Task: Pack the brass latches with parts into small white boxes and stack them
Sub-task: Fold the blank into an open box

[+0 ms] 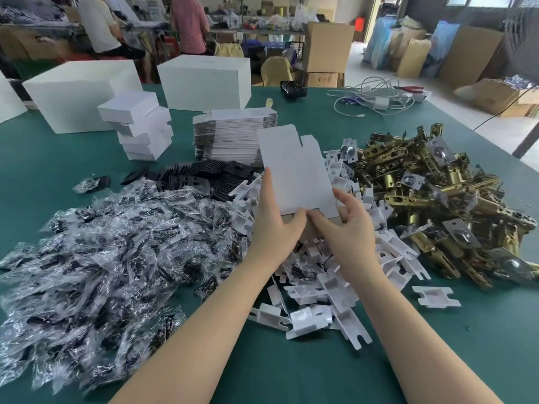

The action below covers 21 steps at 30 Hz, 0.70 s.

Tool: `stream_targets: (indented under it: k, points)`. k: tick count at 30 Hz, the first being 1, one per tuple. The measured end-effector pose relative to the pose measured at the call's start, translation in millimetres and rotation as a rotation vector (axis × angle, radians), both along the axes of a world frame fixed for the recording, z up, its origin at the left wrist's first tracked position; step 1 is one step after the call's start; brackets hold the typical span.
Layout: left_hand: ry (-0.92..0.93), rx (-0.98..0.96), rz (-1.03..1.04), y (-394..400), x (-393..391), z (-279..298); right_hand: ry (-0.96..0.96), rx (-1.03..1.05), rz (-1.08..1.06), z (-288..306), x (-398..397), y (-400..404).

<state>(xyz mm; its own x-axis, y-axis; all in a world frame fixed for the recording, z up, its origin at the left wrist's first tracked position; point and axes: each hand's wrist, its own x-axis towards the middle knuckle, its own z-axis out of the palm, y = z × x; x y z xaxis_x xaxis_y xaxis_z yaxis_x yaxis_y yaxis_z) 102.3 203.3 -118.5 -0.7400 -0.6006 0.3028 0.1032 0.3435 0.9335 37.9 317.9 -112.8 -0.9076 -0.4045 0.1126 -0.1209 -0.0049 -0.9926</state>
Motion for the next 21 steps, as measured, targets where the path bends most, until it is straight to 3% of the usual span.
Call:
stream_targets:
  k: [6, 11, 17, 21]
  points:
    - [0.056, 0.020, -0.008, 0, -1, 2, 0.194, 0.149, -0.118, -2, 1, 1]
    - [0.101, 0.154, 0.013, -2, 1, -1, 0.086, 0.147, 0.003, 1, -2, -1]
    - [0.089, 0.114, -0.139, -3, 3, -3, 0.213, 0.202, -0.152, -5, -4, 2]
    - [0.104, 0.202, -0.222, -9, 2, -4, 0.301, 0.275, -0.009, 0, -9, 7]
